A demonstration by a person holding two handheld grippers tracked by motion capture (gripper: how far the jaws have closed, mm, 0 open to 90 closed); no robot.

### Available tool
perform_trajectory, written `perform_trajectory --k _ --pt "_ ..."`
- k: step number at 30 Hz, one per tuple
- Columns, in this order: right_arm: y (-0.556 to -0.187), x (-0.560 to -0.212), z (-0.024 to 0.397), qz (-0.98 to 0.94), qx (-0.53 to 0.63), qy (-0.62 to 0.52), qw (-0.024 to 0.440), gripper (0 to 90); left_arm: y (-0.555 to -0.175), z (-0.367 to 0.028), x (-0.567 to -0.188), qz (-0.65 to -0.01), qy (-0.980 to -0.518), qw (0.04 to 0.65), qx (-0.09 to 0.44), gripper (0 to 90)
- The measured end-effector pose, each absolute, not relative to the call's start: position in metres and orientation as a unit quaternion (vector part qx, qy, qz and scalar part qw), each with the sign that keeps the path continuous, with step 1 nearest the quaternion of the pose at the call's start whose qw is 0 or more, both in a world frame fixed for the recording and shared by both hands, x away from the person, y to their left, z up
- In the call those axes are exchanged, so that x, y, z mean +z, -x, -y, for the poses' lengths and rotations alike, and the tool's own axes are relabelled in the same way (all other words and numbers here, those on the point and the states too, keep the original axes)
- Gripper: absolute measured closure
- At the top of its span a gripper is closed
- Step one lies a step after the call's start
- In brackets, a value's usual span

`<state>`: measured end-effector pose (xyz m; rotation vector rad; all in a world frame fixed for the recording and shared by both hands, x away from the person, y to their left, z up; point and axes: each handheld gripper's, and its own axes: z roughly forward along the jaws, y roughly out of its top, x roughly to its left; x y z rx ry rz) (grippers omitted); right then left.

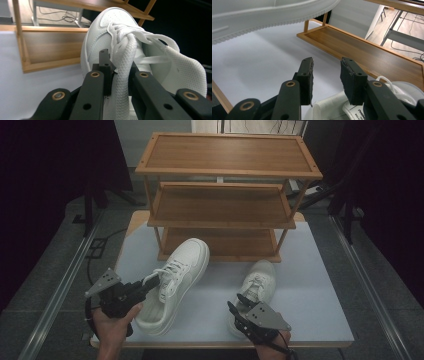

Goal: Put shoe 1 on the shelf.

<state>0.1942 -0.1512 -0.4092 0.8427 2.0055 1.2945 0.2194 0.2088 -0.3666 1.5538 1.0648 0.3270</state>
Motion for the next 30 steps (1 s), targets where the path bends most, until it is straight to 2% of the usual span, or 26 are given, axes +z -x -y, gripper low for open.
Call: perform_trajectory --k 15,30 --pt "-0.195 -0.410 0.152 -0.755 0.486 -0.320 0.302 62.3 -0.235 -0.196 -0.344 -0.437 -0.645 0.613 0.129 83.0" --pt "-0.197 -0.412 0.155 -0.755 0.484 -0.325 0.301 62.3 -0.275 -0.180 -0.329 -0.443 -0.628 0.626 0.133 83.0"
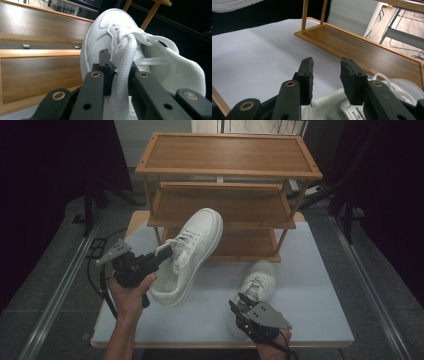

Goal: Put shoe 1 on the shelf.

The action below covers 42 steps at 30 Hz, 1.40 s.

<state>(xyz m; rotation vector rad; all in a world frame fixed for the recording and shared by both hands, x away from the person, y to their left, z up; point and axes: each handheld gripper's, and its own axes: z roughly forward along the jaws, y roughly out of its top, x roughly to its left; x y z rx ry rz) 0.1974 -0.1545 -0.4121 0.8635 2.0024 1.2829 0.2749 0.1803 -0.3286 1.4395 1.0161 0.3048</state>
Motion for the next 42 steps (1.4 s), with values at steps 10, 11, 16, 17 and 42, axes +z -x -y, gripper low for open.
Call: perform_trajectory --k 10,11,16,17,42 --pt "-0.199 -0.414 0.155 -0.754 0.483 -0.330 0.299 62.2 -0.295 -0.171 -0.328 -0.451 -0.626 0.622 0.138 83.0" --pt "-0.199 -0.414 0.155 -0.754 0.483 -0.330 0.299 62.2 -0.295 -0.171 -0.328 -0.451 -0.626 0.622 0.138 83.0" --pt "-0.199 -0.414 0.155 -0.755 0.484 -0.327 0.299 62.1 -0.304 -0.168 -0.327 -0.455 -0.622 0.621 0.143 83.0" --pt "-0.199 -0.414 0.156 -0.755 0.484 -0.327 0.299 62.1 -0.308 -0.166 -0.326 -0.457 -0.622 0.619 0.144 83.0" --pt "-0.200 -0.412 0.159 -0.751 0.487 -0.332 0.296 62.2 -0.349 -0.142 -0.314 -0.482 -0.594 0.625 0.155 82.9"
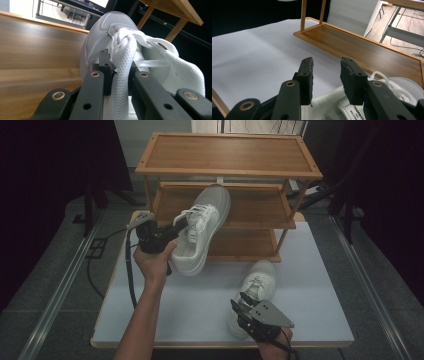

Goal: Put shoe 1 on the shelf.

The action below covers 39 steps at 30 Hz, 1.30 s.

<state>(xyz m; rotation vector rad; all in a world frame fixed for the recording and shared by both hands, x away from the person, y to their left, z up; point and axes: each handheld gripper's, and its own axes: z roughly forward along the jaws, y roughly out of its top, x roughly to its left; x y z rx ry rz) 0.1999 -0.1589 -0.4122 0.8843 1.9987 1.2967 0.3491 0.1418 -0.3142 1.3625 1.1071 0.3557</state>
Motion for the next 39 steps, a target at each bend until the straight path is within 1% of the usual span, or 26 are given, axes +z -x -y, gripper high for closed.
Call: perform_trajectory --k 16,30,39 --pt "-0.201 -0.412 0.162 -0.749 0.488 -0.335 0.296 62.2 -0.380 -0.126 -0.301 -0.498 -0.581 0.622 0.168 82.9" --pt "-0.203 -0.413 0.164 -0.748 0.488 -0.339 0.296 62.2 -0.395 -0.107 -0.293 -0.505 -0.567 0.623 0.188 82.8" --pt "-0.202 -0.413 0.165 -0.746 0.490 -0.340 0.297 62.3 -0.406 -0.099 -0.296 -0.515 -0.556 0.622 0.198 82.7"
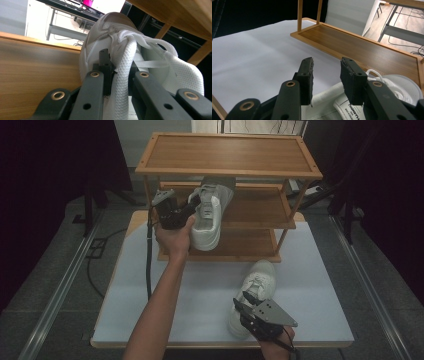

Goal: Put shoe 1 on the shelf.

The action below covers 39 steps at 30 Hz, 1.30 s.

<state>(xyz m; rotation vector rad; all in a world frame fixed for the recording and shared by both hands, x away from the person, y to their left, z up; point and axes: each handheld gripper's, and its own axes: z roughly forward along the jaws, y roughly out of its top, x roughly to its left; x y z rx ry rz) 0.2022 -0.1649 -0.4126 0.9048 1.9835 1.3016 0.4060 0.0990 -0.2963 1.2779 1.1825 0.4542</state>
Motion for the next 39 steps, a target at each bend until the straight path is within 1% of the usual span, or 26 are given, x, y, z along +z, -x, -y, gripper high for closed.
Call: perform_trajectory --k 2,8,16,28,35,39 --pt "-0.202 -0.412 0.165 -0.745 0.489 -0.342 0.297 62.3 -0.410 -0.097 -0.298 -0.522 -0.546 0.624 0.201 82.7" --pt "-0.202 -0.412 0.167 -0.744 0.490 -0.343 0.296 62.3 -0.416 -0.095 -0.297 -0.528 -0.540 0.623 0.202 82.6" --pt "-0.202 -0.411 0.169 -0.740 0.493 -0.347 0.298 62.5 -0.427 -0.093 -0.298 -0.554 -0.516 0.621 0.203 82.5" --pt "-0.202 -0.410 0.170 -0.739 0.494 -0.347 0.299 62.5 -0.442 -0.089 -0.300 -0.566 -0.503 0.622 0.198 82.2" --pt "-0.202 -0.410 0.170 -0.739 0.494 -0.345 0.300 62.5 -0.446 -0.088 -0.300 -0.577 -0.494 0.615 0.212 81.8" --pt "-0.202 -0.411 0.170 -0.739 0.494 -0.346 0.300 62.4 -0.449 -0.089 -0.300 -0.582 -0.495 0.612 0.206 81.1"
